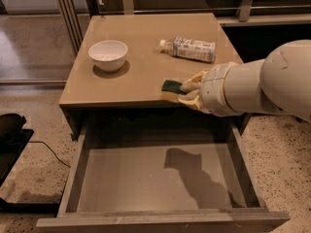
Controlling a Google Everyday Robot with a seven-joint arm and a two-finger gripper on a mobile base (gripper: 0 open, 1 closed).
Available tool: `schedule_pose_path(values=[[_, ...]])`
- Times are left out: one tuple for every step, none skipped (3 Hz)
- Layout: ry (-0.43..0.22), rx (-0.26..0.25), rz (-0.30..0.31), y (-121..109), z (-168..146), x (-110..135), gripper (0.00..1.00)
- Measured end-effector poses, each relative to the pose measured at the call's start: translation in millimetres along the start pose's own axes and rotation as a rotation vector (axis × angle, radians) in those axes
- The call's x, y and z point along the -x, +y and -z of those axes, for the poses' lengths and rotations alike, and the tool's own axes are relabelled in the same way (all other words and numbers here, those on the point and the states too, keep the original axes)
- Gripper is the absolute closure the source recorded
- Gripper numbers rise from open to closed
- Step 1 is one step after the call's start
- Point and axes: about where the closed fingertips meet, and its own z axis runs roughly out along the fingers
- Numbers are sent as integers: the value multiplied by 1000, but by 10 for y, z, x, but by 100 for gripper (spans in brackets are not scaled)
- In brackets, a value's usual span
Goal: Pick sponge from top drawer and place on counter
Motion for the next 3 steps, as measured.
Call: schedule_pose_path(values=[[-14, -47, 47, -307, -73, 56, 100], [-38, -79, 79, -554, -240, 71, 100], [-78, -74, 66, -692, -464, 2, 100]])
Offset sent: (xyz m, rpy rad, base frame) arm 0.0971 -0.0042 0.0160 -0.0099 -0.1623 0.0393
